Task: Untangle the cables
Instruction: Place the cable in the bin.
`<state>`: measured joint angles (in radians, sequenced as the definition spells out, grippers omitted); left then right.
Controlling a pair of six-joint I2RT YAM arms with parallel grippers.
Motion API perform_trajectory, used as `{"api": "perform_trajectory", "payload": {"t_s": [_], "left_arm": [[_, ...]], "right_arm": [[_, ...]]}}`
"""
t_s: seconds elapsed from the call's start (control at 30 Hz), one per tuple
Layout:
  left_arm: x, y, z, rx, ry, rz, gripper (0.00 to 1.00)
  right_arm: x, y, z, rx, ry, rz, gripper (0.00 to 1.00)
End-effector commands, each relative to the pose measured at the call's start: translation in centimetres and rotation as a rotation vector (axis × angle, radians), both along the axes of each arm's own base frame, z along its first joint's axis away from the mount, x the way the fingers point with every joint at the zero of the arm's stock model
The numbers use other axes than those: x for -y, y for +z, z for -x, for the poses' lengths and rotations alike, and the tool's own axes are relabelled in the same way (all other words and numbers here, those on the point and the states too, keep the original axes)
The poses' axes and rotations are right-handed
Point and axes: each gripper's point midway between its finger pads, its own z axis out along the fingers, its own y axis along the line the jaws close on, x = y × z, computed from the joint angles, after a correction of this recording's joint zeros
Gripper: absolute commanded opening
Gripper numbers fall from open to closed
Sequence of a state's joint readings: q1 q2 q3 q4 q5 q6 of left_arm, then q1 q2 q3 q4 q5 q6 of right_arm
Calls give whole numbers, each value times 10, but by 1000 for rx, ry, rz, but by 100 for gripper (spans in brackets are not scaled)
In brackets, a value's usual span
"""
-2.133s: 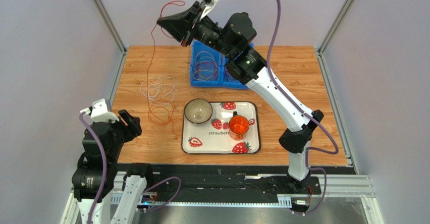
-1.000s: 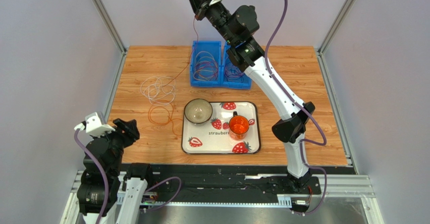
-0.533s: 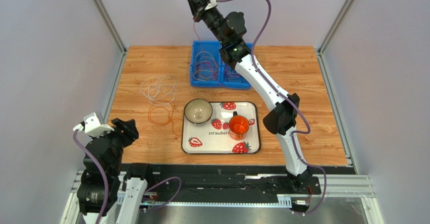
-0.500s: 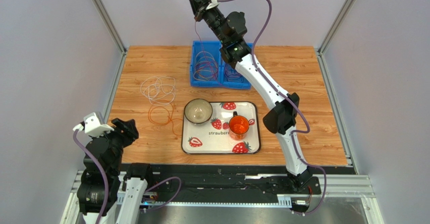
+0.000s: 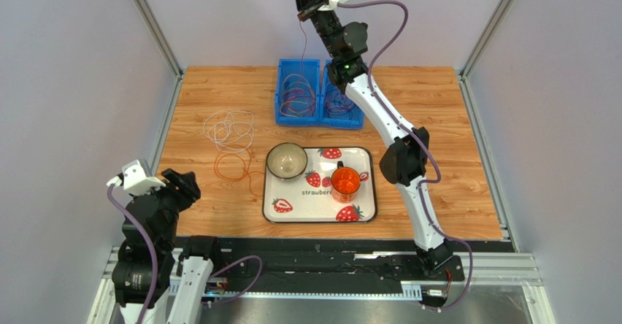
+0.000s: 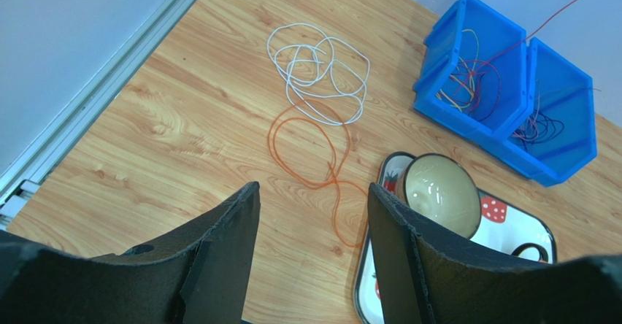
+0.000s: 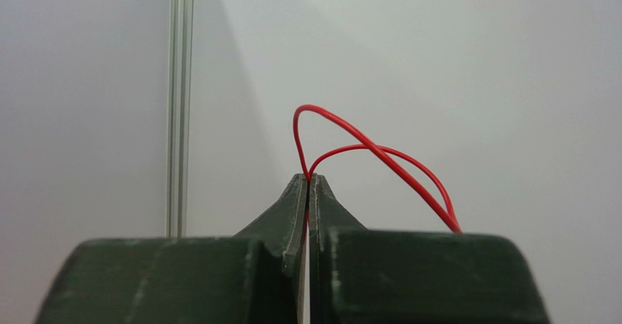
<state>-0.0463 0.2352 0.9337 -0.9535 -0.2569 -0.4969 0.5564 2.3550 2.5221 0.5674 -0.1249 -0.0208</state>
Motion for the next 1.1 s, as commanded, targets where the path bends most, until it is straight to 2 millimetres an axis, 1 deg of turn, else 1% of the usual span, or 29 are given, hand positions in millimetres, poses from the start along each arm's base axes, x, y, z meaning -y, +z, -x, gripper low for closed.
{"api": "perform_trajectory", "payload": {"t_s": [0.0,0.07,0.1,0.17,0.2,0.3,0.33,0.37,0.4,0.43,0.47,0.5,0.57,0.6,0.87,0.93,0.97,1.0,1.07], "left_arm": [[-1,0,-4,-7,15,9,64],[-2,-1,-5,-12,19,7,64],[-2,0,-4,-10,20,9,64],[-2,0,-4,-10,20,9,64],[-2,0,-4,-10,21,9,64],[-3,-1,-4,-8,23,8,64],[-3,0,-4,-8,23,8,64],[-2,0,-4,-7,21,9,64],[-2,0,-3,-4,21,9,64],[-2,0,-4,-5,21,9,64],[-3,0,-3,-2,21,9,64],[-2,1,-3,-1,20,10,64],[-2,0,-3,1,19,8,64],[-2,1,-3,2,18,9,64],[-2,2,-1,13,20,10,64],[-2,2,0,16,19,9,64],[-2,2,0,17,19,9,64],[-2,2,0,17,19,9,64],[-2,3,0,22,18,10,64]], "right_arm": [[19,34,21,160,-10,-139,0],[20,31,22,182,-8,-151,0],[14,17,15,162,-5,-133,0],[7,3,10,154,9,-109,0],[-1,-17,2,128,18,-87,0],[-8,-42,-6,71,47,-87,0],[-13,-60,-11,36,51,-68,0],[-14,-69,-13,20,56,-67,0],[-14,-73,-14,6,59,-67,0],[-17,-89,-18,-27,60,-53,0],[-17,-94,-19,-37,62,-54,0],[-16,-95,-18,-48,70,-62,0],[-18,-110,-21,-82,74,-51,0],[-18,-111,-21,-95,81,-60,0],[-24,-141,-34,-202,103,-62,0],[-26,-155,-41,-241,96,-56,0],[-28,-164,-46,-265,89,-50,0],[-26,-166,-50,-280,76,-57,0],[-27,-185,-60,-333,68,-42,0]]}}
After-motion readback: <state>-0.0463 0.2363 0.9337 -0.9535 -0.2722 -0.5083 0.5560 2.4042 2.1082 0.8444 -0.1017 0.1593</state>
